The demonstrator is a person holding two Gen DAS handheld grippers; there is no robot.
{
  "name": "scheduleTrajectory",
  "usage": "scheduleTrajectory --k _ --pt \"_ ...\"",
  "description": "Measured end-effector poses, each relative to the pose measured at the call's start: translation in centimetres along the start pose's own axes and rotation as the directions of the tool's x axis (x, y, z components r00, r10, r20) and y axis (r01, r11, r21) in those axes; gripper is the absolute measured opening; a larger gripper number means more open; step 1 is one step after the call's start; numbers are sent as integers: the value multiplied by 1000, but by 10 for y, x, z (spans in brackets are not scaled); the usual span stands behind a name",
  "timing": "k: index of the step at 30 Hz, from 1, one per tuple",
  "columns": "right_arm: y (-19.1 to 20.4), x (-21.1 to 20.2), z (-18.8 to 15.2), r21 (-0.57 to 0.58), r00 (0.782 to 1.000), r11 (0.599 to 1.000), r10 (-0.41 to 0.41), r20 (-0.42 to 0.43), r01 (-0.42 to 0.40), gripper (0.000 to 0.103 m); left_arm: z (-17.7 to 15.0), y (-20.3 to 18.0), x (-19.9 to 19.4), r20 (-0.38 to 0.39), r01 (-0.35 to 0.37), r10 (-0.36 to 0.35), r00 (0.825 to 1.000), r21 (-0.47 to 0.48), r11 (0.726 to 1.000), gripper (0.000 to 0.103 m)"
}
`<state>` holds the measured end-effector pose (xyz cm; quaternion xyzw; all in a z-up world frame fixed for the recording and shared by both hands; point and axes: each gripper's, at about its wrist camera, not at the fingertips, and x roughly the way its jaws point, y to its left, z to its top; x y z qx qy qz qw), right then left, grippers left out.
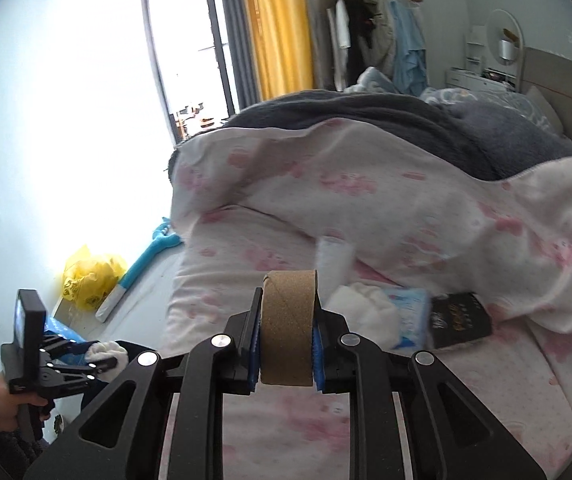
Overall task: Collect trash
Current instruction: 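Carry the cloth with the left tool and the tape core with the right tool to the bin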
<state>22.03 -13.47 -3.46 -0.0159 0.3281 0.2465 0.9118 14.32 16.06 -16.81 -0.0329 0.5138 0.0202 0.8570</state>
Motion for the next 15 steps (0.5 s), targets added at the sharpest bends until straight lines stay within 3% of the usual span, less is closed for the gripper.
scheduleTrajectory --k 7,15 --pt "60 15 1 -80 996 993 86 -32 -88 20 -22 18 21 -106 -5 2 994 -24 1000 50" --pt "114 34 -4 -120 981 976 172 -86 -181 20 -46 40 41 -231 1 -14 973 -55 998 50"
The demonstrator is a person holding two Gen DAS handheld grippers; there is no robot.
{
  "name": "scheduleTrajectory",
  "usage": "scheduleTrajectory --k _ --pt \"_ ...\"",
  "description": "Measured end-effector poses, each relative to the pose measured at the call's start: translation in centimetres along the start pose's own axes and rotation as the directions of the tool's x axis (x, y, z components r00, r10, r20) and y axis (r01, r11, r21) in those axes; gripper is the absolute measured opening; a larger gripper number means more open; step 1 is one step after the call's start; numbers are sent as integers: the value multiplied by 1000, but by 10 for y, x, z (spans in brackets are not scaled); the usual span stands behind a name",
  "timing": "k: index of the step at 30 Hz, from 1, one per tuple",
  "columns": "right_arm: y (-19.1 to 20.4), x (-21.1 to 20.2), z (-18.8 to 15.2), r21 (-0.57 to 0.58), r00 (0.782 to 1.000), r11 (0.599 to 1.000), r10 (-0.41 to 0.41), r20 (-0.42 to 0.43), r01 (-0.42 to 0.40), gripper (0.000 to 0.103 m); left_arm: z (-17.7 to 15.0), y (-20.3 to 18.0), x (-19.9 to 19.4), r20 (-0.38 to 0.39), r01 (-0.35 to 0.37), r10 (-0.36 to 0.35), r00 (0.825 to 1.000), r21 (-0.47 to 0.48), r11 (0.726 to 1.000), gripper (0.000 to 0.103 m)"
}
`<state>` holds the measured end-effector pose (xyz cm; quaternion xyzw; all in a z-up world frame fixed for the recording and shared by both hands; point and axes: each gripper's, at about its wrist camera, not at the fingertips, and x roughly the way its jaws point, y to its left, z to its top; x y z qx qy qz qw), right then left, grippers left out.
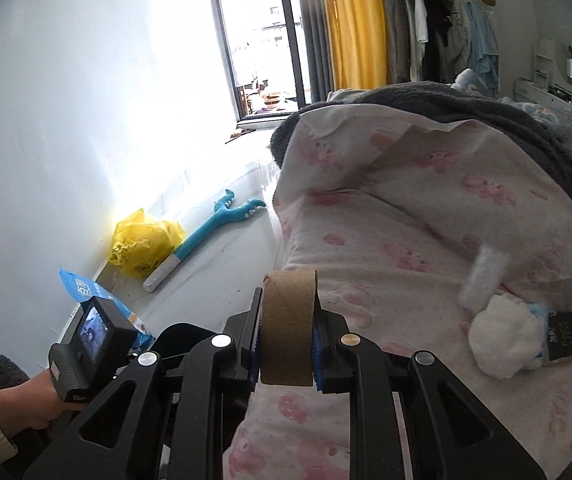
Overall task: Collect trash
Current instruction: 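Carry the cloth with the left tool and the tape core with the right tool to the bin, then open the left tool over the teal bin to drop the white cloth, then open the right tool over the teal bin to drop the tape core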
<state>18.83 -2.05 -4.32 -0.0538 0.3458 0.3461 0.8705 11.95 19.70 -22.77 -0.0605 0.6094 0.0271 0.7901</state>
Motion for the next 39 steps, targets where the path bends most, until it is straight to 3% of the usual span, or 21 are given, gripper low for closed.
scheduleTrajectory --k 3,9,12,21,30,34,39 --pt "19 12 -1 -13 999 999 41 -27 -41 20 -6 6 6 -34 3 -3 999 -9 1000 52" --pt "56 38 -6 -47 991 994 96 -95 -100 20 -13 17 7 -58 21 -23 998 -45 999 71" --pt "67 53 -7 -46 985 992 113 -128 -120 20 -16 23 5 -52 27 -30 998 -52 998 74" --pt "83 90 -17 18 955 983 179 -234 -180 20 -24 47 -23 79 40 -34 996 -79 996 86" --pt "104 135 -39 27 915 984 176 -364 -178 20 -29 65 -51 186 35 -18 982 -87 996 87" --pt "114 150 -50 34 893 981 187 -410 -190 20 -30 69 -72 256 -5 26 966 -79 997 87" --pt "116 165 -62 38 867 984 174 -467 -177 20 -31 82 -98 341 20 26 940 -131 991 87"
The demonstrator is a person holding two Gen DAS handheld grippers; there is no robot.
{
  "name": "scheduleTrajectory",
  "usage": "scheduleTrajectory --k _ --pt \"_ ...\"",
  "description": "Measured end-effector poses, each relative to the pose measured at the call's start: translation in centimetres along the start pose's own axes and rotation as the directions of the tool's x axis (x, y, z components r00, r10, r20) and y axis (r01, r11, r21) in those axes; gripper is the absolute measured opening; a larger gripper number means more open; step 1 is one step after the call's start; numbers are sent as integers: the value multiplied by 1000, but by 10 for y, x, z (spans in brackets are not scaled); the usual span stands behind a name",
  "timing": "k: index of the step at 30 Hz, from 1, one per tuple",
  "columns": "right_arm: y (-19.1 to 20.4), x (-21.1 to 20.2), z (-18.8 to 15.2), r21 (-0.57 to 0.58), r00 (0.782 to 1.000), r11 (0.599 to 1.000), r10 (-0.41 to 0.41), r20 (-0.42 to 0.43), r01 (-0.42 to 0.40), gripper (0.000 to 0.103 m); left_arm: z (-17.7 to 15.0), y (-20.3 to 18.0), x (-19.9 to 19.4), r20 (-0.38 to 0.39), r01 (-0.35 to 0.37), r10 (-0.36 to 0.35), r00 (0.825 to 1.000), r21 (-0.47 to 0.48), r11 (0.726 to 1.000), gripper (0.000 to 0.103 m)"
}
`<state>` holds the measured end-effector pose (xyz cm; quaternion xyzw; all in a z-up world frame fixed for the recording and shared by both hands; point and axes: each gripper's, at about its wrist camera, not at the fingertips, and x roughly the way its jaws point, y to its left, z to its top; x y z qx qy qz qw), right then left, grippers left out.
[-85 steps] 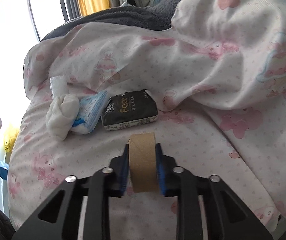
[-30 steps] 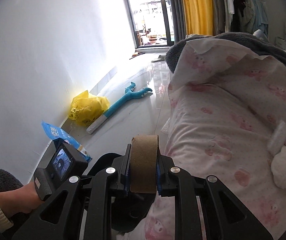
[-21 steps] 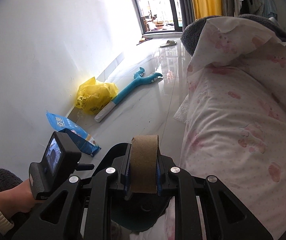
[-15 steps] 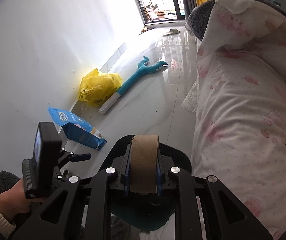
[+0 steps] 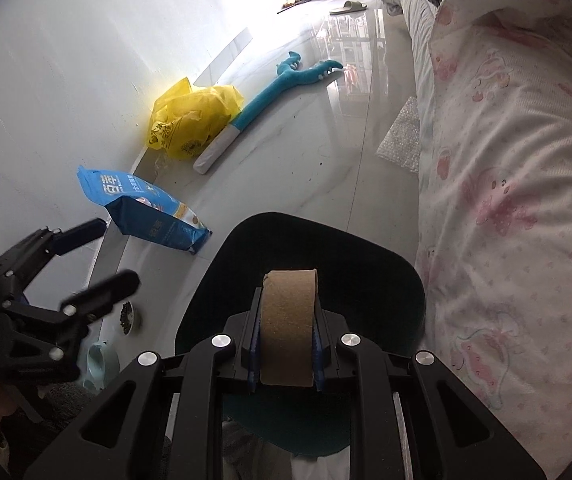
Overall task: Collect trash
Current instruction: 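Open the right tool over the teal bin to drop the tape core, then move both tools back over the bed toward the remaining items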
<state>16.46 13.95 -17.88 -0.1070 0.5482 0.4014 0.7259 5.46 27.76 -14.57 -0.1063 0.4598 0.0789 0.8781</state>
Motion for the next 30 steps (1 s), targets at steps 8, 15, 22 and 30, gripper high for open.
scheduleTrajectory --k 8,15,22,30 --pt "-8 25 -14 24 992 999 -36 -124 40 21 18 -1 -48 178 -16 17 984 -9 1000 87" --pt "-3 30 -20 15 986 999 -49 -158 52 40 30 -10 -71 256 -3 6 967 -10 1000 87" --pt "-7 14 -20 12 992 998 -55 -118 56 57 46 -33 -95 356 15 -18 934 11 1000 87" --pt "-20 -24 -23 -1 999 999 -32 -2 32 65 63 -65 -118 453 60 -69 889 35 998 88"
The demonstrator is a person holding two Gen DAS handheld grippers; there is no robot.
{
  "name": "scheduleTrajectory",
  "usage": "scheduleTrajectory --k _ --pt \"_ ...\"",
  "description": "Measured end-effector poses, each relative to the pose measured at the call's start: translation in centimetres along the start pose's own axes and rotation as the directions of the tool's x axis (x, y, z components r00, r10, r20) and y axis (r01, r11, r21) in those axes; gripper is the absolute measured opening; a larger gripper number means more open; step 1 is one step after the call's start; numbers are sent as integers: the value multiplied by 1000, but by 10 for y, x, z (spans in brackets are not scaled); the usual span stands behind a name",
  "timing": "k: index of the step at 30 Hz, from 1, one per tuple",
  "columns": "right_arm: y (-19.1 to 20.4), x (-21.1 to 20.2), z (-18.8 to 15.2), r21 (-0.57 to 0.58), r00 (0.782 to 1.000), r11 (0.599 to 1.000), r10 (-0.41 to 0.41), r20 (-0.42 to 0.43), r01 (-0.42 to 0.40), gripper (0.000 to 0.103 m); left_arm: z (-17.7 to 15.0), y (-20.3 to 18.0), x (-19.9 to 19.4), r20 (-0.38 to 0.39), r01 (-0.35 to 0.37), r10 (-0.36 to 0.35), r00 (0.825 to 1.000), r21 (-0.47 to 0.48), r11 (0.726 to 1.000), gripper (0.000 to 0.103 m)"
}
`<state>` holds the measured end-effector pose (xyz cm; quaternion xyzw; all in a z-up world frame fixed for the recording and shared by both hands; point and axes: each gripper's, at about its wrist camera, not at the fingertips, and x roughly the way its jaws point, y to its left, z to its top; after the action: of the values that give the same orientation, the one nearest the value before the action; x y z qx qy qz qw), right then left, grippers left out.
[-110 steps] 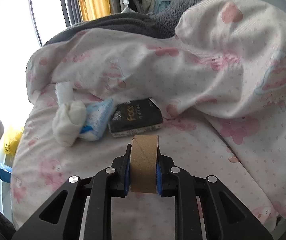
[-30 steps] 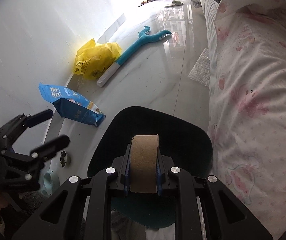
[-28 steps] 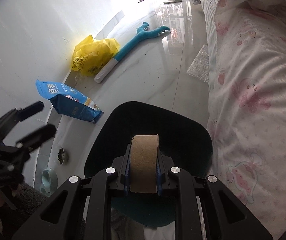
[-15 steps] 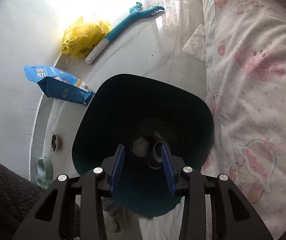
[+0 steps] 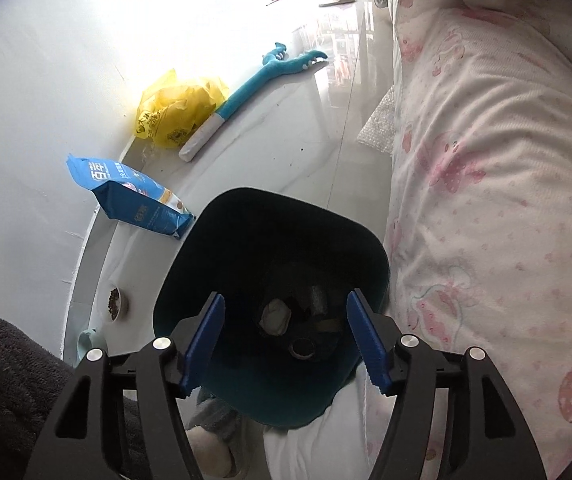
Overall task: Collect trash
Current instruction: 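Move both tools back over the bed toward the remaining items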
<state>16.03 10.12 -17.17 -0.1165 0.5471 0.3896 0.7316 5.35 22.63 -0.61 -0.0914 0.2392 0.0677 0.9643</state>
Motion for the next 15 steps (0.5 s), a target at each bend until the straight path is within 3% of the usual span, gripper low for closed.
scheduleTrajectory --k 6,15 --pt "-6 -46 -1 -34 989 999 10 146 -5 72 14 -39 -2 55 37 -40 998 57 998 88" --pt "-48 -100 -8 10 954 998 -60 295 59 77 21 -78 11 58 99 -104 993 79 992 88"
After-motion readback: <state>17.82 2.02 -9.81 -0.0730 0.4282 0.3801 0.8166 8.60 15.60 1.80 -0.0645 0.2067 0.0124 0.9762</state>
